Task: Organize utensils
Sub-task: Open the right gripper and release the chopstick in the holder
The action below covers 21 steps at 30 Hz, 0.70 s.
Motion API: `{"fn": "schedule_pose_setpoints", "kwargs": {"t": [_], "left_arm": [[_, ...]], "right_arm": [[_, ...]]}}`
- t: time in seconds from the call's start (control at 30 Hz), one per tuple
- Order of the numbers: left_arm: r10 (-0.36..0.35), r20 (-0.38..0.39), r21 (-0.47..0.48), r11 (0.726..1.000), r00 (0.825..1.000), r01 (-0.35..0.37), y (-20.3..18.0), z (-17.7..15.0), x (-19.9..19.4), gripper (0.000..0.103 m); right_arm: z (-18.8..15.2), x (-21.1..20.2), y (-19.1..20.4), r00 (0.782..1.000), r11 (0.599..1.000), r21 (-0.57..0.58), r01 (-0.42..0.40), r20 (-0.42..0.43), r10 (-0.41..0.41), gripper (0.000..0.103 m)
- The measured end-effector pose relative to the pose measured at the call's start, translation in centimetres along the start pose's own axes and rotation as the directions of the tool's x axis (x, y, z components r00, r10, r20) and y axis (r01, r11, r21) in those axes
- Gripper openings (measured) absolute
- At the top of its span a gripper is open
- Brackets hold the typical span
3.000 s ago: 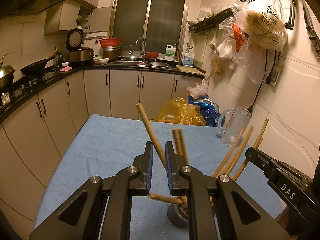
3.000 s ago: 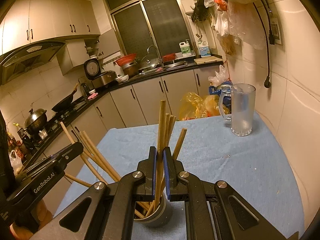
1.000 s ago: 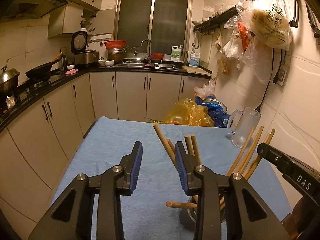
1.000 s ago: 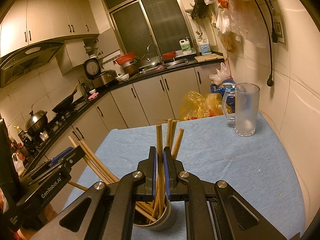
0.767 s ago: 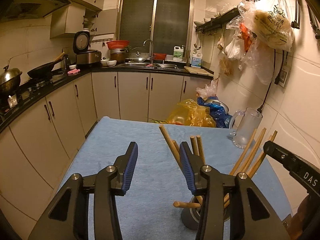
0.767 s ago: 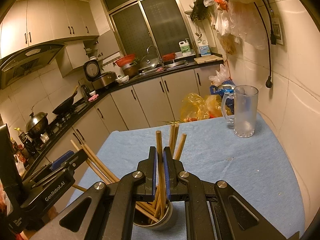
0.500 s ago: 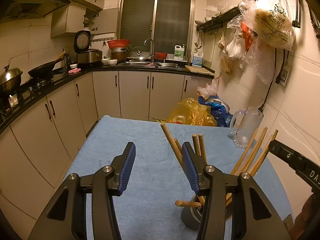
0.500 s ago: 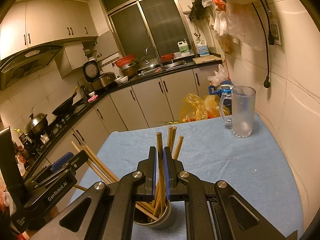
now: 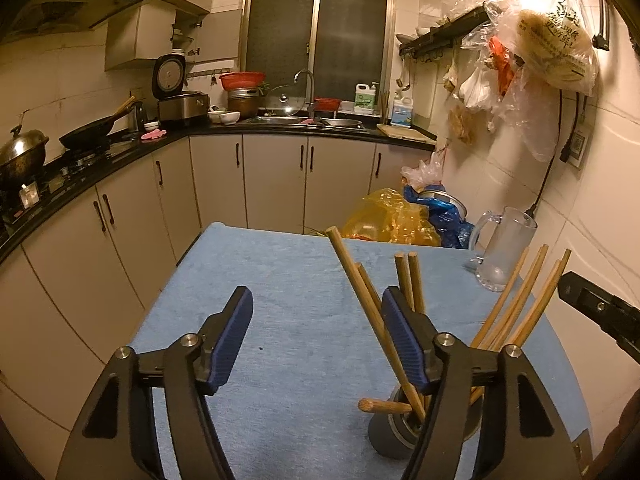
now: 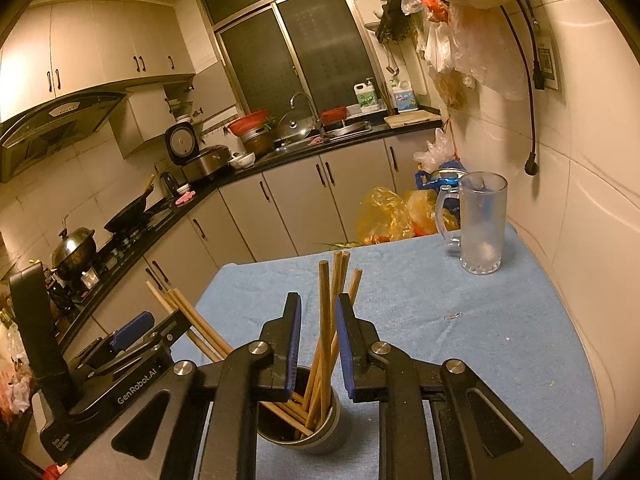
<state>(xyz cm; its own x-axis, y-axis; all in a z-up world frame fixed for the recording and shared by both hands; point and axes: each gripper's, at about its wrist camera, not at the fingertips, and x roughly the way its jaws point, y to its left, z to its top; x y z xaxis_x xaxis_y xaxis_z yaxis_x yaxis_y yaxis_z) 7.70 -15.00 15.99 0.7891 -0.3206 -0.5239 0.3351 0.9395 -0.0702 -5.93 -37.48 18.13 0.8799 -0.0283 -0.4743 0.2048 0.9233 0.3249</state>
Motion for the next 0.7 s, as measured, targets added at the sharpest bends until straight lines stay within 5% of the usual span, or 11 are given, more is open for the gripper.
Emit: {"fn": "schedule_pose_setpoints", "kwargs": {"t": [0.23, 0.7], "left_arm": [[0.043, -0.011, -0.016, 0.999, 0.999, -0.043, 0.1, -0.1, 1.1, 0.074], [0.043, 0.021, 0.021, 0.999, 0.999, -0.043, -1.3, 0.2, 0.0, 0.075]], "right_arm": [[-0.1, 0.5, -0.6, 1.0, 1.0, 0.006, 0.017, -0.006, -0.017, 0.029], [-0.2, 0.1, -1.8, 1.0, 0.999, 0.041, 0.007, -0.007, -0.006, 0.031]]}}
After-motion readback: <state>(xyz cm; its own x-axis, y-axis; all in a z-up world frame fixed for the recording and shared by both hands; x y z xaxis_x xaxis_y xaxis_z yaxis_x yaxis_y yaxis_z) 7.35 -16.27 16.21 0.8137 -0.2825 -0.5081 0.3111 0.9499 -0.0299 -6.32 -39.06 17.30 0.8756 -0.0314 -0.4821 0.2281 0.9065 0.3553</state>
